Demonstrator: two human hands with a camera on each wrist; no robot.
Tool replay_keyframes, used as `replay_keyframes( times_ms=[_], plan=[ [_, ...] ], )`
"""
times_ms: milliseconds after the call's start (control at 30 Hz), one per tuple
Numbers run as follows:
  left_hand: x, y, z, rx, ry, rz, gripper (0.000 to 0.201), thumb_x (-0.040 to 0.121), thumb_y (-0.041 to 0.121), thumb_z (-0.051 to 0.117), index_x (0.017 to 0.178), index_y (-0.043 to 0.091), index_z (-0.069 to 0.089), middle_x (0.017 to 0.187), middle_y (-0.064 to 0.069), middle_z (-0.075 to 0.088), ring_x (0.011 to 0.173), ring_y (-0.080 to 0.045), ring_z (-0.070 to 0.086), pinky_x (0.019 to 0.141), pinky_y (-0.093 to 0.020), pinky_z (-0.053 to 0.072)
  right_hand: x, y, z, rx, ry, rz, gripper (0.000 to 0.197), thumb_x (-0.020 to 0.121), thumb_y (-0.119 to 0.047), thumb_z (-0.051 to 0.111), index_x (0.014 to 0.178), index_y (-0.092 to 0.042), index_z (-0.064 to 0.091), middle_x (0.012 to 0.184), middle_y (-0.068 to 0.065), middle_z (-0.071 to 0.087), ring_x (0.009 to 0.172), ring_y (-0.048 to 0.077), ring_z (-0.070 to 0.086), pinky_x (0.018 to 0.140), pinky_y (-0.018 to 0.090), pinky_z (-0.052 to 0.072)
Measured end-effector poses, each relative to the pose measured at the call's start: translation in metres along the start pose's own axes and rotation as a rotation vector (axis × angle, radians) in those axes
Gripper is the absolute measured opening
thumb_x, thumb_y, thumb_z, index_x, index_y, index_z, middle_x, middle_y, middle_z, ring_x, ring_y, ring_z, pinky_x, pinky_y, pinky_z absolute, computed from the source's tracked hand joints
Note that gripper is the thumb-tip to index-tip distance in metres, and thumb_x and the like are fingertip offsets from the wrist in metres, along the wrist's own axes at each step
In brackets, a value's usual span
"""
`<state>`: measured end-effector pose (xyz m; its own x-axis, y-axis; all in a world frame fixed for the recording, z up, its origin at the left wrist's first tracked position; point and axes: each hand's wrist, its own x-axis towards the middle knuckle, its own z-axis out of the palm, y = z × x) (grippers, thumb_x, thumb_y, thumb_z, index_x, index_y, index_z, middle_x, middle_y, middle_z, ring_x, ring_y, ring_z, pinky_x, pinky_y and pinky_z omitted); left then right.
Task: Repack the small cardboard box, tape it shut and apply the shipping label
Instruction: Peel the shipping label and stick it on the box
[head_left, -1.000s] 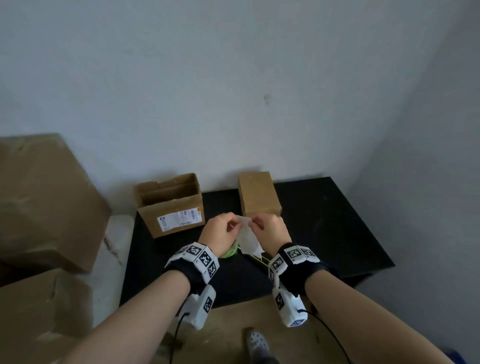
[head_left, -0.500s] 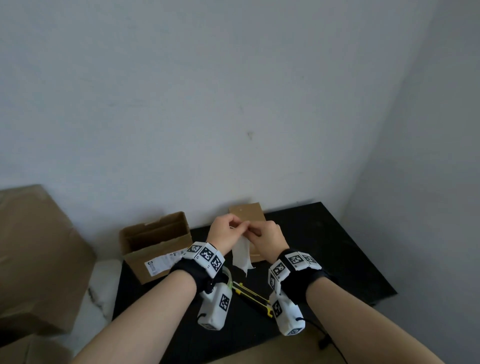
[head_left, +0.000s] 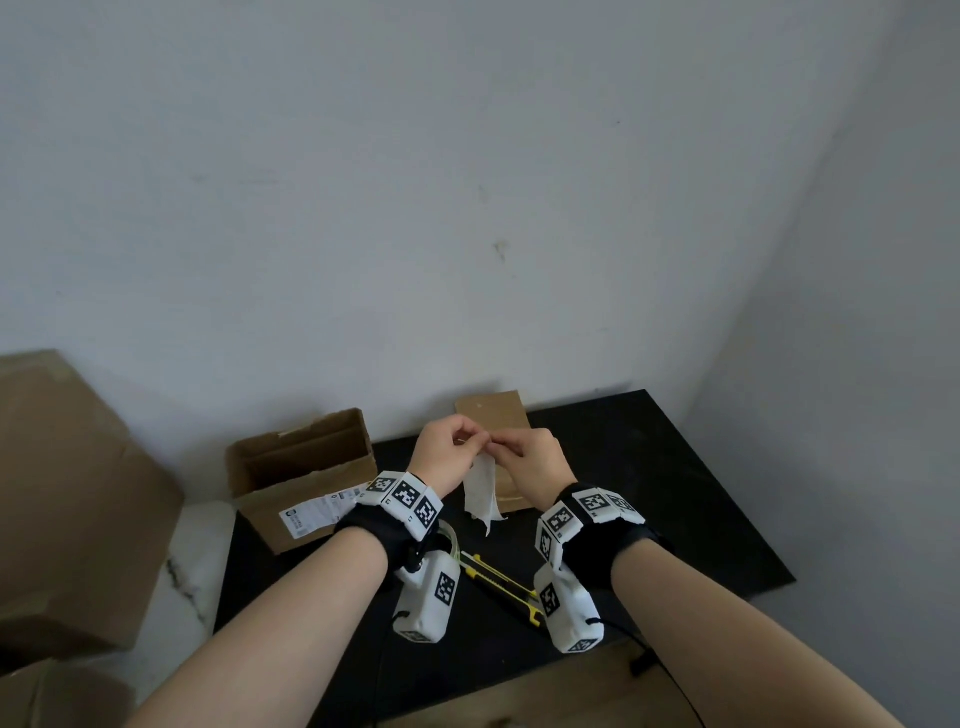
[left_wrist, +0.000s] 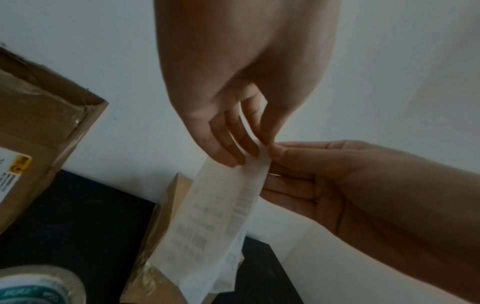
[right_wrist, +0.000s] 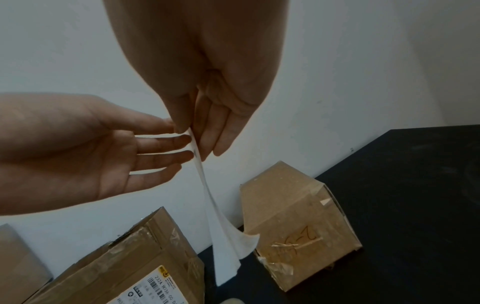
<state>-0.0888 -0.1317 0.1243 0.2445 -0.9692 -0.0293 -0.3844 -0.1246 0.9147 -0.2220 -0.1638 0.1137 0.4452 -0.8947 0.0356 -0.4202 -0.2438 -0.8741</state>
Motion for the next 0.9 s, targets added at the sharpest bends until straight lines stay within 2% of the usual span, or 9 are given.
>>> replay_keyframes(
  times_ms=[100,200,267,400,533,667,733,800,900],
  plan=[
    [0.0,-0.003,0.0,-0.005,-0.015,0.012,0.021,0.089,0.009,0.059,0.073,0.022,0.059,0.079,-0.002,0.063,0.083,-0.022,0.062,0.076,-0.038,0.054,0.0,0.003,-0.001,0.079,-0.008,0.033,0.018,0.09,-0.017,0.06,0.103,-0.015,0.073,0.096,0.002,0.073,0.094,0.013,0.066,0.091,0.032,0.052],
    [-0.001,-0.007,0.0,-0.006,-0.035,0.036,0.017,0.089,0.009,0.059,0.077,0.02,0.062,0.084,-0.004,0.065,0.084,-0.019,0.062,0.07,-0.028,0.053,0.001,0.007,-0.001,0.167,0.011,0.065,0.017,0.089,-0.019,0.062,0.101,-0.013,0.072,0.091,0.007,0.073,0.09,0.025,0.067,0.087,0.04,0.054],
    [-0.002,-0.009,0.0,-0.02,-0.037,0.04,0.012,0.089,0.008,0.059,0.082,0.015,0.065,0.085,-0.004,0.066,0.083,-0.017,0.063,0.068,-0.024,0.052,0.001,0.01,-0.002,0.212,0.002,0.094,0.017,0.089,-0.017,0.062,0.101,-0.011,0.072,0.092,0.01,0.072,0.091,0.028,0.067,0.087,0.042,0.054],
    [-0.004,-0.011,0.002,-0.056,-0.032,0.025,0.009,0.088,0.009,0.061,0.083,0.013,0.067,0.082,-0.001,0.065,0.081,-0.014,0.062,0.07,-0.024,0.051,-0.001,0.011,-0.003,0.286,-0.013,0.118,0.014,0.09,-0.013,0.06,0.098,-0.01,0.072,0.095,0.016,0.071,0.094,0.034,0.066,0.088,0.044,0.054],
    [-0.006,-0.014,0.004,-0.028,-0.001,0.019,0.007,0.089,0.009,0.06,0.083,0.012,0.064,0.085,-0.007,0.067,0.082,-0.018,0.064,0.073,-0.031,0.053,-0.001,0.014,-0.002,0.309,-0.004,0.162,0.016,0.093,-0.011,0.055,0.093,-0.009,0.071,0.095,0.017,0.07,0.094,0.033,0.066,0.087,0.043,0.055],
    [-0.008,-0.018,0.006,-0.007,0.064,-0.033,0.012,0.087,0.009,0.062,0.078,0.017,0.062,0.078,0.001,0.064,0.078,-0.013,0.062,0.079,-0.034,0.054,0.002,0.02,0.002,0.257,0.058,0.21,0.017,0.094,-0.009,0.052,0.097,-0.002,0.067,0.089,0.014,0.067,0.086,0.028,0.066,0.08,0.035,0.057],
    [-0.01,-0.02,0.004,-0.007,0.089,-0.061,0.013,0.086,0.008,0.062,0.077,0.017,0.061,0.079,-0.001,0.065,0.079,-0.017,0.064,0.08,-0.035,0.055,0.004,0.024,0.003,0.239,0.106,0.245,0.016,0.094,-0.01,0.052,0.098,-0.002,0.065,0.088,0.01,0.066,0.084,0.023,0.066,0.076,0.031,0.057],
    [-0.012,-0.024,0.001,-0.018,0.116,-0.094,0.016,0.087,0.007,0.06,0.075,0.018,0.06,0.082,-0.007,0.068,0.081,-0.022,0.066,0.08,-0.037,0.055,0.006,0.027,0.003,0.229,0.141,0.287,0.015,0.095,-0.012,0.051,0.099,-0.005,0.064,0.09,0.008,0.066,0.083,0.019,0.066,0.073,0.026,0.056],
    [-0.017,-0.031,-0.004,-0.044,0.146,-0.152,0.01,0.09,0.005,0.055,0.082,0.011,0.059,0.088,-0.012,0.069,0.075,-0.017,0.064,0.073,-0.033,0.055,0.005,0.032,0.001,0.245,0.167,0.341,0.014,0.095,-0.013,0.05,0.1,-0.007,0.061,0.093,0.006,0.065,0.08,0.015,0.066,0.069,0.024,0.056]
  ],
)
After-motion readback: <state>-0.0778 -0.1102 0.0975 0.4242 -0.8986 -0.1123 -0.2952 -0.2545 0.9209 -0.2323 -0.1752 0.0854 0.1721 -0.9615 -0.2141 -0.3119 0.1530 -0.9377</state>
